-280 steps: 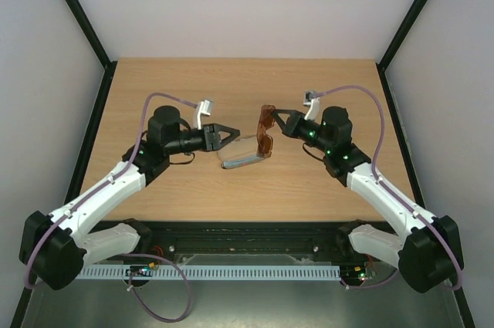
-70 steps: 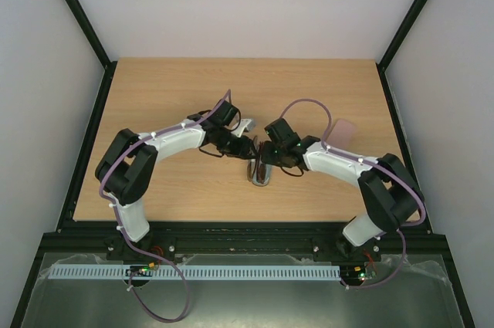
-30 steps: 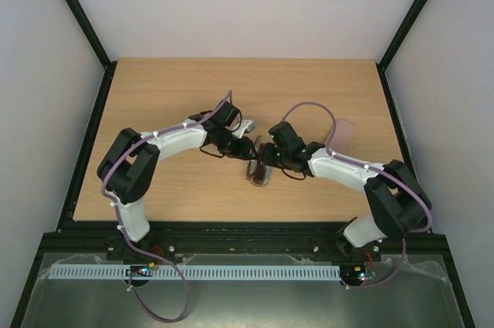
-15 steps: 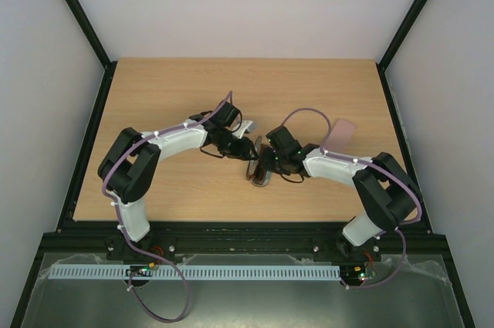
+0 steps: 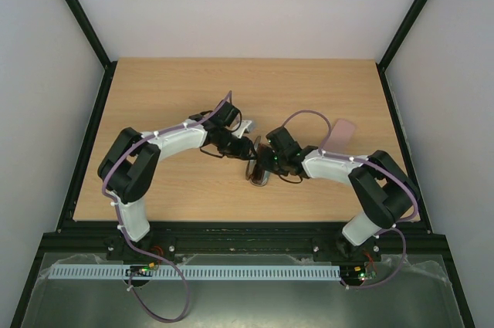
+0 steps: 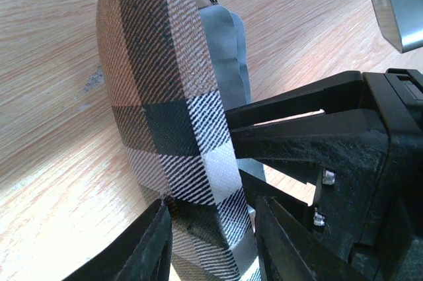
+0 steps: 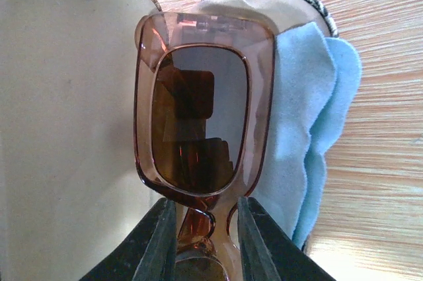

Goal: Organize the sunglasses
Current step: Adjust the sunglasses in the sunglasses case.

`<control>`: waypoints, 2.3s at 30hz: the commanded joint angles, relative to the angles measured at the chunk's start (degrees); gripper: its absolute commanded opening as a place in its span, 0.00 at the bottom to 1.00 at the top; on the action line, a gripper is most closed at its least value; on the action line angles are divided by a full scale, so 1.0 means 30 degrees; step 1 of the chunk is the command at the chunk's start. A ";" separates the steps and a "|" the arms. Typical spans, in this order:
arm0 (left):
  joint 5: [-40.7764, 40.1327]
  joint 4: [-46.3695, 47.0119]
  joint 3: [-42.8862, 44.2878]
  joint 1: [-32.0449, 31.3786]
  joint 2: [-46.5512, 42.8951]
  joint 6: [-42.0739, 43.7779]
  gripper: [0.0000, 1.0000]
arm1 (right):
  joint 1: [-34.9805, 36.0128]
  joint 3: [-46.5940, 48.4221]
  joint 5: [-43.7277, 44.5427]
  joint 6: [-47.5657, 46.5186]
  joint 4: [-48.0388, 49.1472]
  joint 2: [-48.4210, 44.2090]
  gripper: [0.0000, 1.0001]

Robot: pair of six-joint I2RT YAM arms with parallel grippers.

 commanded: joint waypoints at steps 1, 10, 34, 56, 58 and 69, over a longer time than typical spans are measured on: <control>0.0202 -0.0336 0.0484 -0.0165 0.0316 -0.0103 0.37 | 0.0094 -0.0569 -0.1094 0.1051 0.1702 0.0446 0.25; 0.0181 -0.0267 0.0405 -0.0164 0.0266 -0.0102 0.37 | 0.0087 -0.1308 -0.0693 0.2210 0.2746 -0.0465 0.12; 0.0136 -0.0250 0.0520 -0.0167 0.0381 -0.0219 0.37 | 0.0109 -0.0259 0.2793 0.0968 -0.1766 -0.2558 0.04; 0.0034 -0.0230 0.0431 -0.0178 0.0418 -0.0220 0.37 | 0.0078 0.0778 0.1334 -0.0172 0.1886 -0.0555 0.14; 0.0034 -0.0249 0.0433 -0.0170 0.0410 -0.0203 0.37 | 0.0077 0.0690 0.1211 -0.0091 0.2317 -0.0517 0.07; 0.0005 -0.0308 0.0462 -0.0189 0.0386 -0.0208 0.36 | 0.0050 0.0539 0.1081 0.0437 0.2906 0.0703 0.01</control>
